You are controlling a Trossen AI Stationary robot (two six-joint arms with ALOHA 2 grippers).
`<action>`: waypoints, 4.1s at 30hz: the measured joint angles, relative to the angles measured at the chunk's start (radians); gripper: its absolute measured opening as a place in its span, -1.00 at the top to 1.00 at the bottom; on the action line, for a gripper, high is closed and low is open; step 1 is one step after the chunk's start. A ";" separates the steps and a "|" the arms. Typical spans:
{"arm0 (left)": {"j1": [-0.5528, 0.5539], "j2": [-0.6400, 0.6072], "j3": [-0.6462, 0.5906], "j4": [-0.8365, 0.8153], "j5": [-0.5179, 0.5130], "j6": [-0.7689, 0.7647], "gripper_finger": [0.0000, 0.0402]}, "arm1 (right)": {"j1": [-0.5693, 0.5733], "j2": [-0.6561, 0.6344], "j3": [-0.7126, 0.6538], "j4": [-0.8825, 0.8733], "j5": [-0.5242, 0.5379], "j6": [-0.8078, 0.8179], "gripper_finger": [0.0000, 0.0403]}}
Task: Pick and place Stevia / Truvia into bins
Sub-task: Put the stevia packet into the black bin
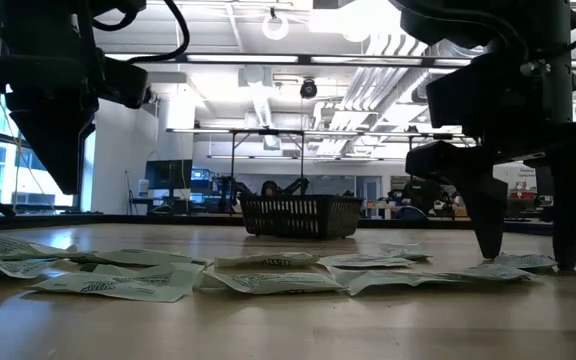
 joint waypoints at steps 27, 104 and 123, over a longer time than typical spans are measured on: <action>0.000 0.000 0.000 0.003 -0.089 0.012 0.43 | -0.589 -0.148 0.136 0.168 0.163 0.486 0.88; 0.000 0.000 0.000 -0.002 -0.092 -0.023 0.43 | -0.552 0.094 0.136 0.529 0.108 0.515 0.51; 0.000 0.000 0.000 0.000 -0.107 0.017 0.43 | -0.269 -0.132 0.137 -0.137 -0.108 -0.252 0.37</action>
